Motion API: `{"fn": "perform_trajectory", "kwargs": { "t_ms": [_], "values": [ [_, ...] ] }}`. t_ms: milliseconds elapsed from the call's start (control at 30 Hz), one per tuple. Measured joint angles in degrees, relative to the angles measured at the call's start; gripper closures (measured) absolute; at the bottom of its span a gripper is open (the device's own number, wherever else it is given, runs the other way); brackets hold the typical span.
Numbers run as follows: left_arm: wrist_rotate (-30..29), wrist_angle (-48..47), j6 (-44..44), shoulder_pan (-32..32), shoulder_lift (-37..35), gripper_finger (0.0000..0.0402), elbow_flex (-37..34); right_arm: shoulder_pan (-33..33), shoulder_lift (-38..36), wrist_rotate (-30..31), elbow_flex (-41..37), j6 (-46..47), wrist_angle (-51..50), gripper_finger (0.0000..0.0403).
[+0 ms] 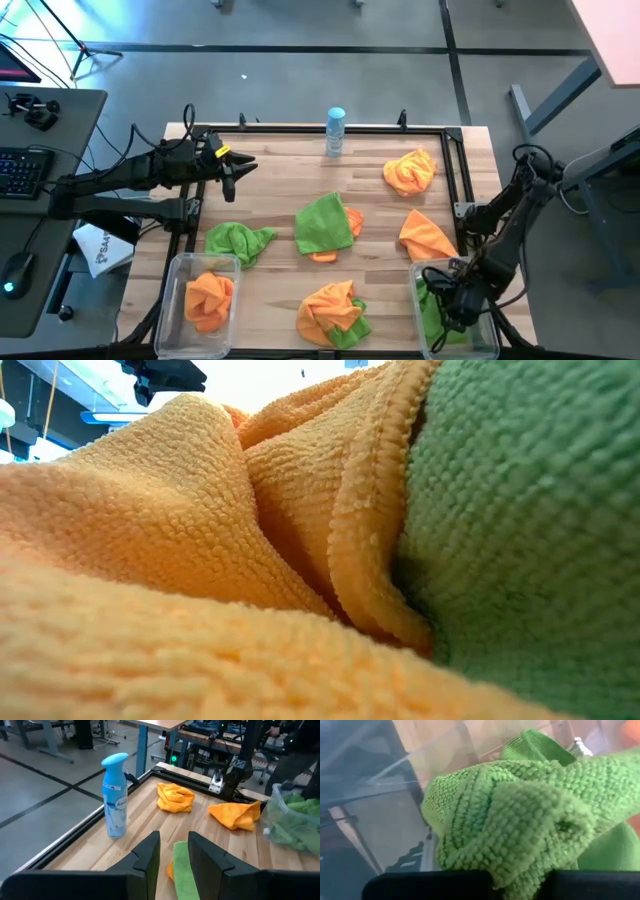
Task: Sort microfiber towel by color & place in baskets
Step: Put the green microfiber cloth into the right transparent bin
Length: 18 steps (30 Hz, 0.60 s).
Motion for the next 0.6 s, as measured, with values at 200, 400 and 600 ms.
{"fn": "perform_trajectory", "kwargs": {
  "t_ms": [200,400,600],
  "values": [
    [0.0,-0.05,-0.36,0.0,0.02,0.0312,0.0,-0.02,0.07,-0.93,-7.55,-3.37,9.75,0.0403],
    [-0.48,-0.04,-0.34,0.0,0.02,0.0312,0.0,-0.02,0.02,-3.74,-10.9,-3.24,13.44,0.0384],
    [-3.26,-0.07,1.26,0.0,0.02,0.0312,0.0,-0.02,-0.02,-3.69,-10.05,-3.37,13.03,0.0324]
  ]
}}
